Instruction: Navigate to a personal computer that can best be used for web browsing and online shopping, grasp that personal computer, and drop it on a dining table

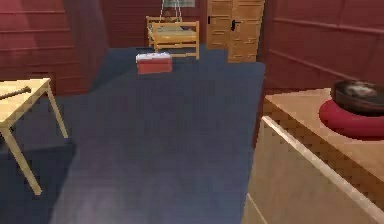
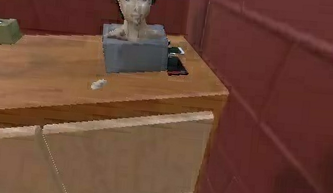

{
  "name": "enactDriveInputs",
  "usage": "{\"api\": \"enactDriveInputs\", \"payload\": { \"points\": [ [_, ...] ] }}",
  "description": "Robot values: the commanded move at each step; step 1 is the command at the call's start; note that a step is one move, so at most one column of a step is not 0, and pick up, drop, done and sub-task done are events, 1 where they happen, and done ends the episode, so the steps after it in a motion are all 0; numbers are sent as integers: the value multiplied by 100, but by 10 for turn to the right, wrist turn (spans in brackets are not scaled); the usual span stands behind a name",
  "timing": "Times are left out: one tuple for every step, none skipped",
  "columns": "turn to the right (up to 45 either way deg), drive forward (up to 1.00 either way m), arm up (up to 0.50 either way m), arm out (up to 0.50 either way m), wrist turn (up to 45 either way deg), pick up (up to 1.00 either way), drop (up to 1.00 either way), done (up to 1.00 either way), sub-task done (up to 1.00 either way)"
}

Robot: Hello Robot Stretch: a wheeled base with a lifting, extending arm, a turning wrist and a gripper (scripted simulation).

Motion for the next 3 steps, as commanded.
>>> {"api": "enactDriveInputs", "payload": {
  "points": [
    [-180,0,0,0,0,0,0,0,0],
    [0,100,0,0,0,0,0,0,0],
    [-30,0,0,0,0,0,0,0,0]
  ]
}}
